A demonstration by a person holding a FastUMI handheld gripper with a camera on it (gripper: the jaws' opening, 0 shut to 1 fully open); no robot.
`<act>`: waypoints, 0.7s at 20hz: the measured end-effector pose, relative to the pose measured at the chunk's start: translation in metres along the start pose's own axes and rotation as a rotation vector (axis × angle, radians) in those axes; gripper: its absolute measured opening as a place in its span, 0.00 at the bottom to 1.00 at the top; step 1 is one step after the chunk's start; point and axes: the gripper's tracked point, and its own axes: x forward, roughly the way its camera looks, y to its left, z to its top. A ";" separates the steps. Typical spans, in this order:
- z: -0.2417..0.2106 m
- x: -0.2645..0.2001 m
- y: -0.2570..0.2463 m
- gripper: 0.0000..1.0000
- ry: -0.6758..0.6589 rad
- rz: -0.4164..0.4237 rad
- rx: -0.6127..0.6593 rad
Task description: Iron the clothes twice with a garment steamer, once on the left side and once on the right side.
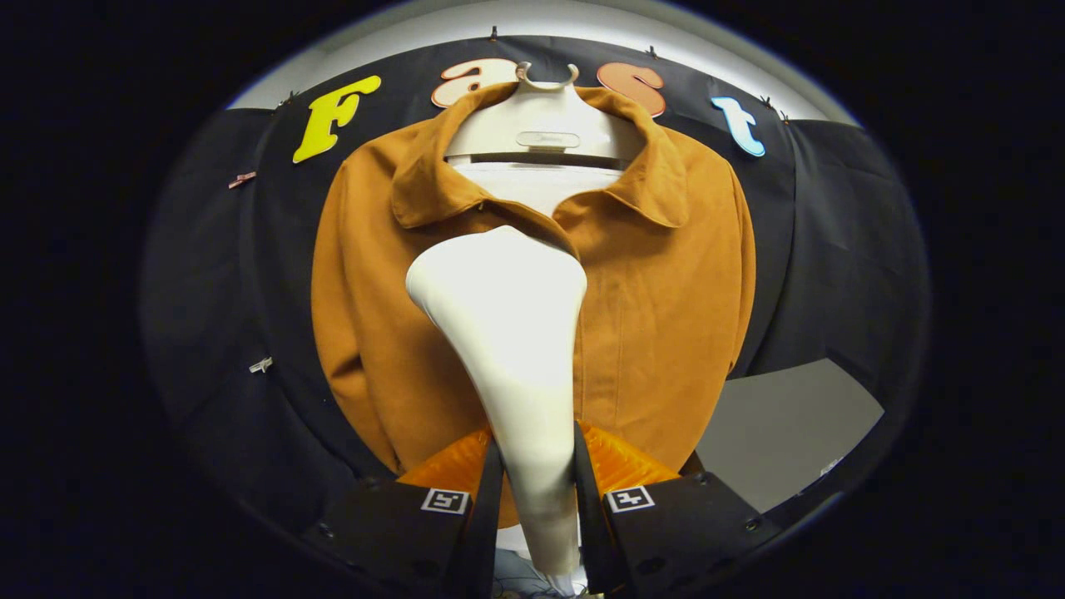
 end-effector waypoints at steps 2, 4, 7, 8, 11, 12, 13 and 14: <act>0.002 0.002 0.010 0.45 -0.007 0.003 -0.013; 0.000 0.005 0.016 0.45 -0.004 -0.002 -0.019; -0.004 0.013 0.019 0.45 0.010 -0.035 -0.030; -0.007 0.017 0.019 0.45 0.018 -0.048 -0.034; -0.018 0.028 0.024 0.45 0.051 -0.081 -0.047; -0.022 0.032 0.027 0.45 0.064 -0.084 -0.053; -0.026 0.036 0.030 0.45 0.076 -0.085 -0.057; -0.030 0.039 0.031 0.45 0.086 -0.090 -0.061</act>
